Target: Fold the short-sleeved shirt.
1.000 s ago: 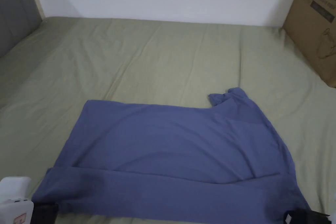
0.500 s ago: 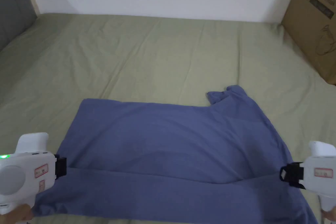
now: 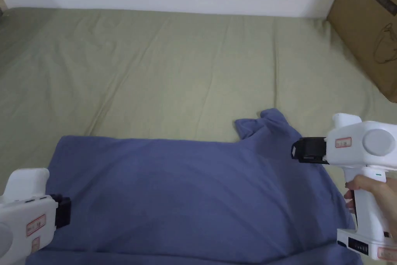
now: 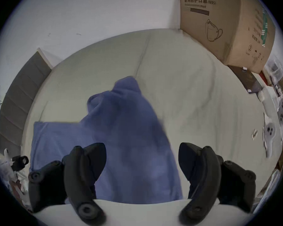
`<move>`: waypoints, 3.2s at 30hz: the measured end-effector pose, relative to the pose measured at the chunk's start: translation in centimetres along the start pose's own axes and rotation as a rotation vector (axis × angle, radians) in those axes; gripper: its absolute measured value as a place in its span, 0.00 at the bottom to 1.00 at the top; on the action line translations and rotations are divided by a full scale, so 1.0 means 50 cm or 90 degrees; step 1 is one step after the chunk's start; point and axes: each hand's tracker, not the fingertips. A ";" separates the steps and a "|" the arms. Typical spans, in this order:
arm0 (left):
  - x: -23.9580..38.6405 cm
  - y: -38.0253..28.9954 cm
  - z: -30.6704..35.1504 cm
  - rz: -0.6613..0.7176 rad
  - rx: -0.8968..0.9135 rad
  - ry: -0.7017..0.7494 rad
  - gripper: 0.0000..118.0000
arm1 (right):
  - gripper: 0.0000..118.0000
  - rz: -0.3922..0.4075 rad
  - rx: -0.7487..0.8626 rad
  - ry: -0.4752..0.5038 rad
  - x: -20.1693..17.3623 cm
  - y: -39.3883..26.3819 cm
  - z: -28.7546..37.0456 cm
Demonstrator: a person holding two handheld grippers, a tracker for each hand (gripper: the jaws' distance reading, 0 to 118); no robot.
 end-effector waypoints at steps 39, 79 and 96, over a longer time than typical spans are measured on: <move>-0.129 0.269 -0.310 0.075 -0.030 0.019 0.88 | 0.00 0.062 -0.034 0.000 0.024 0.037 -0.098; -0.170 -0.216 0.159 0.013 -0.032 -0.017 0.03 | 0.00 -0.047 -0.037 0.055 0.114 -0.507 0.317; -0.163 -0.199 0.256 0.122 0.065 -0.053 0.78 | 0.53 -0.037 0.103 -0.004 0.037 -0.440 0.363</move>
